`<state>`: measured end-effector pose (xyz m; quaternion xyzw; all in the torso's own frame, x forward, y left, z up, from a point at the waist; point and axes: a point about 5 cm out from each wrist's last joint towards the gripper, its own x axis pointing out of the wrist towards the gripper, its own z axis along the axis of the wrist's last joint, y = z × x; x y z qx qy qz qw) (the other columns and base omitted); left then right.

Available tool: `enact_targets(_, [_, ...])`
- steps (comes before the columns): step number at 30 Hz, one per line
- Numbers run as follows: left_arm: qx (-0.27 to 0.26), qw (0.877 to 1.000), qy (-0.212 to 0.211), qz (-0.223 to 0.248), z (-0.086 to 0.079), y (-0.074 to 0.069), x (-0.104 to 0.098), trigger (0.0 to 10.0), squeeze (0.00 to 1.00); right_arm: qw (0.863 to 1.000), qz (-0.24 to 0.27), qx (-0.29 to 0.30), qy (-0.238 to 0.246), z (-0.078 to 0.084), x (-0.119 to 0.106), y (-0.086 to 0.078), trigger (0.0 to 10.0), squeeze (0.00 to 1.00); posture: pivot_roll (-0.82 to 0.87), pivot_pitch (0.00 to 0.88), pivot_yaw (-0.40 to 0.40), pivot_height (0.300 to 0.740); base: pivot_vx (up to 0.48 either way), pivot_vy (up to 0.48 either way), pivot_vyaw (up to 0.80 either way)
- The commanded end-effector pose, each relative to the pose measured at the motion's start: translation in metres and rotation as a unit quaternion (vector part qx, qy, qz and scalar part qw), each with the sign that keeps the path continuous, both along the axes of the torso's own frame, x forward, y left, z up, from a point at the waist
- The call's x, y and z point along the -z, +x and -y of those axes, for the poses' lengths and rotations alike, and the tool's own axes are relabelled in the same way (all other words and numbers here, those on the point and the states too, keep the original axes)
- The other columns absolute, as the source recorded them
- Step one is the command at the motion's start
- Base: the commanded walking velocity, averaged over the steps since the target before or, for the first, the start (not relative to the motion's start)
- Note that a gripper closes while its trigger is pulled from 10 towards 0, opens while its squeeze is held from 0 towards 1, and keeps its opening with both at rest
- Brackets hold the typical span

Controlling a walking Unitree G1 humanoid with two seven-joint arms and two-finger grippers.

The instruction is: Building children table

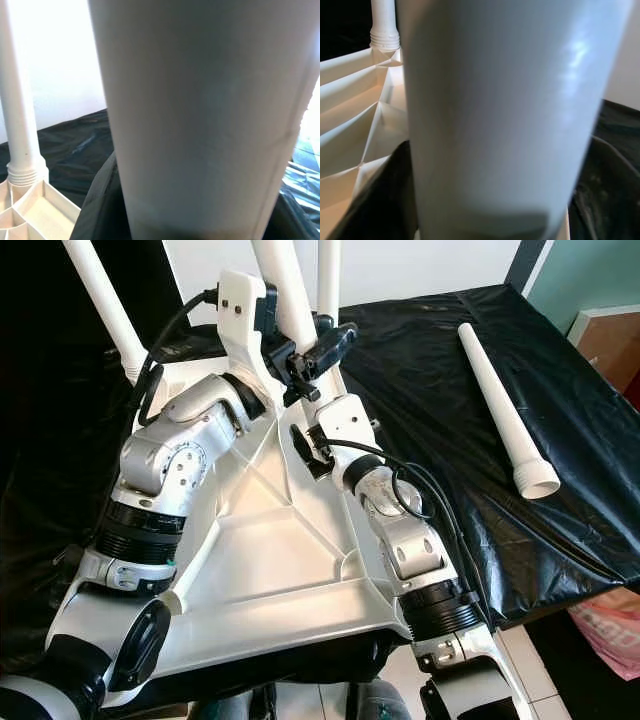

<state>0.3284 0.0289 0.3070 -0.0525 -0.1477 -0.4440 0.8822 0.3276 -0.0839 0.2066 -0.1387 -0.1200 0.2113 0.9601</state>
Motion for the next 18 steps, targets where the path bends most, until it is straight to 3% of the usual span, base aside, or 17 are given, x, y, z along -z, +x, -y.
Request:
enact_targets(1, [0.013, 1.000, 0.004, 0.012, 0.006, -0.006, -0.003, 10.0, 0.00, 1.000, -0.008, -0.002, -0.002, -0.002, 0.001, -0.001, 2.4, 0.00, -0.04, 0.089, -0.005, 0.740, 0.000, 0.000, 0.00])
enact_targets(2, [0.014, 1.000, 0.004, 0.012, 0.007, -0.007, -0.003, 10.0, 0.00, 1.000, -0.015, 0.000, 0.000, -0.001, 0.002, -0.001, 1.5, 0.00, -0.04, 0.090, -0.004, 0.740, 0.000, 0.000, 0.00])
enact_targets(3, [0.014, 1.000, 0.004, 0.012, 0.007, -0.007, -0.003, 10.0, 0.00, 1.000, -0.015, 0.000, 0.000, -0.001, 0.002, -0.001, 1.5, 0.00, -0.04, 0.090, -0.004, 0.740, 0.000, 0.000, 0.00])
enact_targets(4, [0.014, 1.000, 0.003, 0.012, 0.007, -0.007, -0.003, 10.0, 0.00, 1.000, -0.019, 0.001, 0.002, -0.001, 0.003, -0.001, 0.3, 0.00, -0.04, 0.090, -0.003, 0.740, 0.000, 0.000, 0.00])
enact_targets(6, [0.013, 1.000, 0.004, 0.013, 0.008, -0.008, -0.003, 10.0, 0.00, 1.000, -0.025, 0.002, 0.003, -0.001, 0.004, -0.002, 1.3, 0.00, -0.04, 0.090, -0.003, 0.740, 0.000, 0.000, 0.00])
enact_targets(9, [0.012, 1.000, 0.006, 0.015, 0.008, -0.008, -0.003, 10.0, 0.00, 0.999, -0.032, 0.003, 0.003, -0.001, 0.006, -0.002, 1.5, 0.00, -0.04, 0.091, -0.003, 0.740, 0.000, 0.000, 0.00])
enact_targets(10, [0.011, 1.000, 0.005, 0.017, 0.009, -0.008, -0.003, 10.0, 0.00, 0.999, -0.038, 0.003, 0.005, -0.001, 0.008, -0.003, 0.0, 0.00, -0.04, 0.092, -0.002, 0.740, 0.000, 0.000, 0.00])
enact_targets(13, [0.010, 1.000, 0.004, 0.018, 0.009, -0.009, -0.004, 10.0, 0.00, 0.999, -0.048, 0.009, 0.008, -0.001, 0.010, -0.003, 0.0, 0.00, -0.04, 0.094, -0.002, 0.740, 0.000, 0.000, 0.00])
enact_targets(14, [0.010, 1.000, 0.003, 0.019, 0.009, -0.010, -0.005, 10.0, 0.00, 0.998, -0.053, 0.015, 0.009, 0.000, 0.012, -0.003, 10.0, 0.00, -0.04, 0.097, -0.003, 0.740, 0.000, 0.000, 0.00])
enact_targets(18, [0.010, 1.000, 0.002, 0.019, 0.009, -0.010, -0.005, 10.0, 0.00, 0.998, -0.062, 0.025, 0.010, 0.000, 0.014, -0.002, 10.0, 0.00, -0.04, 0.102, -0.004, 0.740, 0.000, 0.000, 0.00])
